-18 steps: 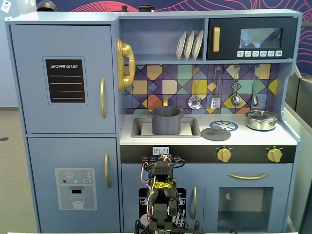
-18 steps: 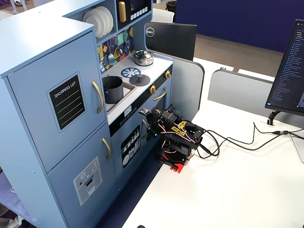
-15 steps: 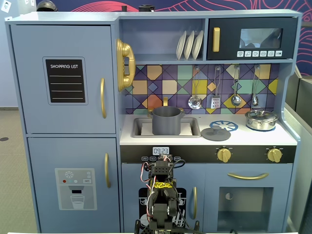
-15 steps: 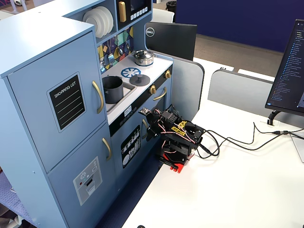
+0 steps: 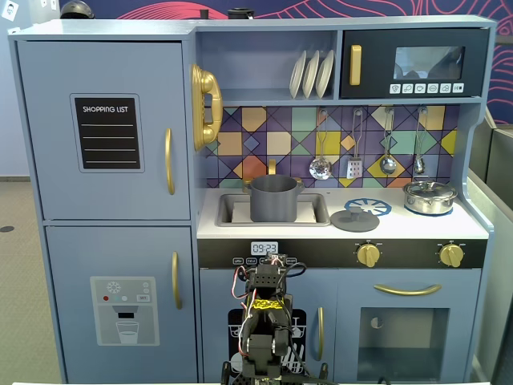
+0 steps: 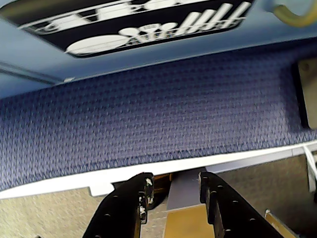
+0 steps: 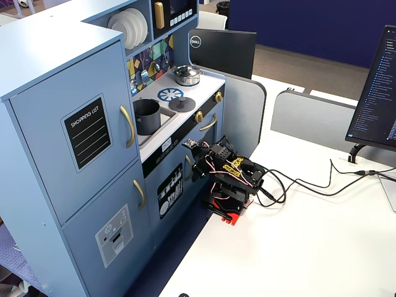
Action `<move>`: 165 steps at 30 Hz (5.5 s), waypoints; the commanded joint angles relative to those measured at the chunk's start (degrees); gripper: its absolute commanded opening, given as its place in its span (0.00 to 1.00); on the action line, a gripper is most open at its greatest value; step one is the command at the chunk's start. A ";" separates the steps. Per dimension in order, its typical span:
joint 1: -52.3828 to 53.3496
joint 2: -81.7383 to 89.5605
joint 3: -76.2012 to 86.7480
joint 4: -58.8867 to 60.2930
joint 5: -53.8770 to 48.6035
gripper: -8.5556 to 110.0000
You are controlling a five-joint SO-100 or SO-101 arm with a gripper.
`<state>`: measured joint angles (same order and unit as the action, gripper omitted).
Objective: Pick up the lid from the counter and put it on the gray recipient
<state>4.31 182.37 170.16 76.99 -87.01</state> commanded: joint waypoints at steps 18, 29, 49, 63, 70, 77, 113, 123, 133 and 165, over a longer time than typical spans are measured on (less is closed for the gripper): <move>24.08 -22.24 -24.17 -72.16 -5.19 0.07; 29.71 -39.20 -26.37 -90.18 -3.78 0.26; 29.71 -67.85 -46.58 -95.19 -0.79 0.22; 28.65 -78.31 -54.76 -94.57 -0.62 0.19; 27.77 -80.51 -55.99 -95.27 -1.23 0.07; 27.16 -80.60 -59.41 -96.86 -2.29 0.07; -3.25 -64.42 -77.52 -65.30 -0.35 0.07; -2.55 -63.11 -72.25 -67.24 2.90 0.07; -0.88 -66.18 -72.25 -69.79 4.66 0.07; -2.81 -69.35 -69.08 -72.42 5.27 0.07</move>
<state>2.29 112.68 101.34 7.03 -82.09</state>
